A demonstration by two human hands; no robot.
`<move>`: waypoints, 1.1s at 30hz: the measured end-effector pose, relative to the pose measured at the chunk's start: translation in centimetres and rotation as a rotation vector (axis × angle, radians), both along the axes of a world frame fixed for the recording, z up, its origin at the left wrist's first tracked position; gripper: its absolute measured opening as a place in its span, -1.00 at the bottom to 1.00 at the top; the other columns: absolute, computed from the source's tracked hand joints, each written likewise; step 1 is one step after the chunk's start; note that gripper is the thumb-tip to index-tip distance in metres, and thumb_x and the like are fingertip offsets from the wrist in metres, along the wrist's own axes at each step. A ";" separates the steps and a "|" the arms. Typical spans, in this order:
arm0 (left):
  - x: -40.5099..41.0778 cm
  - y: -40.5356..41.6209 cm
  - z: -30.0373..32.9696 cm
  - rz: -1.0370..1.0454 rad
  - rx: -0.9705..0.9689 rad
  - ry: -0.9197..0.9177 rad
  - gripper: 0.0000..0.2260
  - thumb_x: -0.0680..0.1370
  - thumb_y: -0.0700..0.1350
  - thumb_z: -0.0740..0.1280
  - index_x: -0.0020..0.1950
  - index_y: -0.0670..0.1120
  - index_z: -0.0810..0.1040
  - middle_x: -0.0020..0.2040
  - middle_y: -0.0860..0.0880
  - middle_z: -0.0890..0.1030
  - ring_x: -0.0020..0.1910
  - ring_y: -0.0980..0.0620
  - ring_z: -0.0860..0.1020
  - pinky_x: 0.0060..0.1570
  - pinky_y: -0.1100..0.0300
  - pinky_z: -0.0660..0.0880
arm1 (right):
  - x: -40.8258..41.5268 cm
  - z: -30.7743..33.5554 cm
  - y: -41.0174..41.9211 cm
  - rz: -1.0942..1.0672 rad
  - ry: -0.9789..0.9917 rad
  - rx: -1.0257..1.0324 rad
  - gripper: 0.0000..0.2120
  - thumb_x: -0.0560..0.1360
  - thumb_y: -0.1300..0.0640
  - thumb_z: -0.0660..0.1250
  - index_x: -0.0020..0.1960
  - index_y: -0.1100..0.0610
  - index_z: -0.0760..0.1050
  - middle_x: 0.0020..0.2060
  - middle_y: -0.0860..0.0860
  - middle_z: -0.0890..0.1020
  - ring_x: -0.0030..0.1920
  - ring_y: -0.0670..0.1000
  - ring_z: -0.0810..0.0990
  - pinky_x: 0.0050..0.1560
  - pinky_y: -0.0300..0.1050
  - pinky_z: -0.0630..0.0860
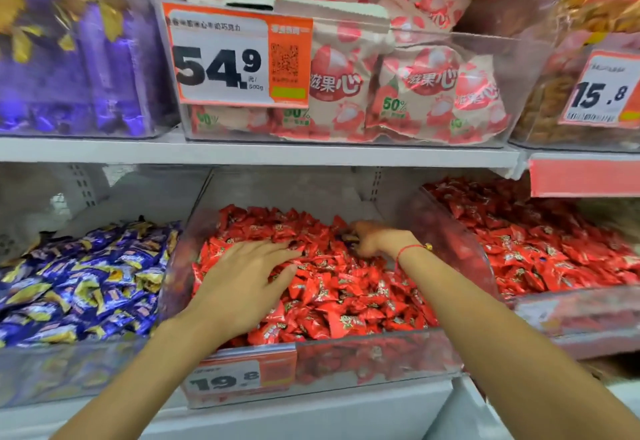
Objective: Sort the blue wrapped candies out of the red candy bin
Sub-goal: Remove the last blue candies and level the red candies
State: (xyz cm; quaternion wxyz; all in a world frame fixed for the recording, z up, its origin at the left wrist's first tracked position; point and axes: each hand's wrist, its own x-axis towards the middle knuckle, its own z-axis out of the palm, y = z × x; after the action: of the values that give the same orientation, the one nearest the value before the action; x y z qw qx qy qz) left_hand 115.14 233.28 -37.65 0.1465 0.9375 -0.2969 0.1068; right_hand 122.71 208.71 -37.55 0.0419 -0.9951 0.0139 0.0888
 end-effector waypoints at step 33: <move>-2.6 -6.9 4.9 -0.097 -0.940 0.550 -0.86 0.57 -0.09 0.33 0.12 -0.03 0.56 -0.04 -0.06 0.66 -0.12 0.14 0.65 -0.32 0.28 0.58 | -13.2 4.7 1.9 0.007 -0.476 1.415 -0.85 0.40 0.32 0.47 -0.04 0.19 0.62 -0.21 0.08 0.72 -0.18 -0.04 0.69 -0.12 -0.22 0.60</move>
State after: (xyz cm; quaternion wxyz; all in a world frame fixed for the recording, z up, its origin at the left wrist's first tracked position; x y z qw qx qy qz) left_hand 112.50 226.36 -32.78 0.6266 0.7498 -0.2107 -0.0279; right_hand 109.50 210.66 -32.82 0.6740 -0.7228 -0.0590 -0.1409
